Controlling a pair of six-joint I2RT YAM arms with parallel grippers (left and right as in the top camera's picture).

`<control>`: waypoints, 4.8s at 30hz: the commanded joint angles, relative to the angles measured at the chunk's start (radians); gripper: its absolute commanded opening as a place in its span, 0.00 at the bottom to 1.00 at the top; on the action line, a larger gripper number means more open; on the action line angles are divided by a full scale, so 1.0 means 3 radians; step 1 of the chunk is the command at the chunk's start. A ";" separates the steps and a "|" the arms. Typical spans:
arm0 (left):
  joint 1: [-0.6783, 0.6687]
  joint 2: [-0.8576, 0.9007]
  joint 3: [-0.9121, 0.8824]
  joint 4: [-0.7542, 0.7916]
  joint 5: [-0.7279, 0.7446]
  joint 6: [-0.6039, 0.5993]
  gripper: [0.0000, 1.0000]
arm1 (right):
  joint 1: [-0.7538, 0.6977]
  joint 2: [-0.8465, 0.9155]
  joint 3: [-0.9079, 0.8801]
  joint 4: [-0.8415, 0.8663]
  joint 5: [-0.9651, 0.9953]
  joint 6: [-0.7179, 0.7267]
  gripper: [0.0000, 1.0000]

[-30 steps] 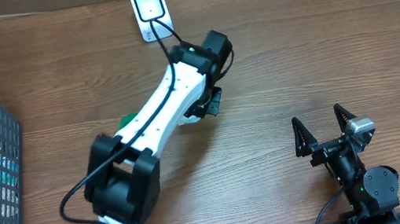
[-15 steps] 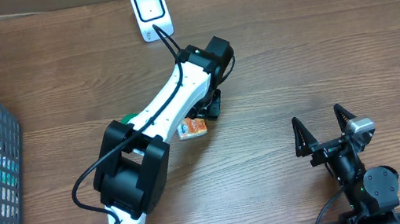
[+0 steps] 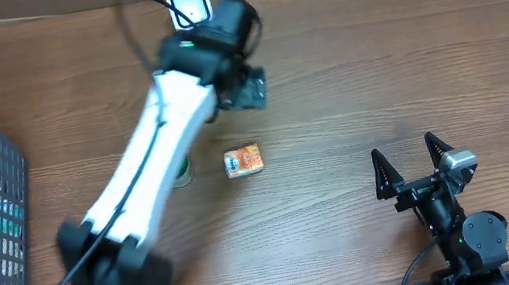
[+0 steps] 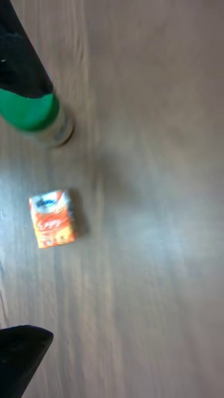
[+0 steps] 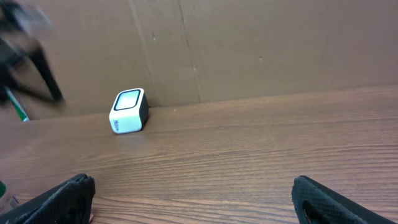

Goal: Scan the item barcode
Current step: 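Place the orange pack on the table beside the jar, then grasp the light-blue package in the basket and lift it out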

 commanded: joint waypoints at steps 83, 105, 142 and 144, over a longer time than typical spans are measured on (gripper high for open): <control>0.4448 0.0958 -0.0413 0.0057 0.0866 0.1272 0.43 | 0.0017 -0.0033 -0.0034 0.0013 0.0033 -0.0004 1.00; 0.4367 0.0956 -0.0795 0.0384 0.0739 0.1258 0.04 | 0.0017 -0.0033 -0.0034 0.0013 0.0033 -0.0004 1.00; 0.3708 -0.1572 0.0546 -0.0187 0.1962 0.0431 0.04 | 0.0017 -0.0033 -0.0034 0.0014 0.0033 -0.0004 1.00; 0.3362 -0.1629 0.0544 -0.0294 0.1976 0.0511 0.04 | 0.0017 -0.0033 -0.0034 0.0014 0.0033 -0.0004 1.00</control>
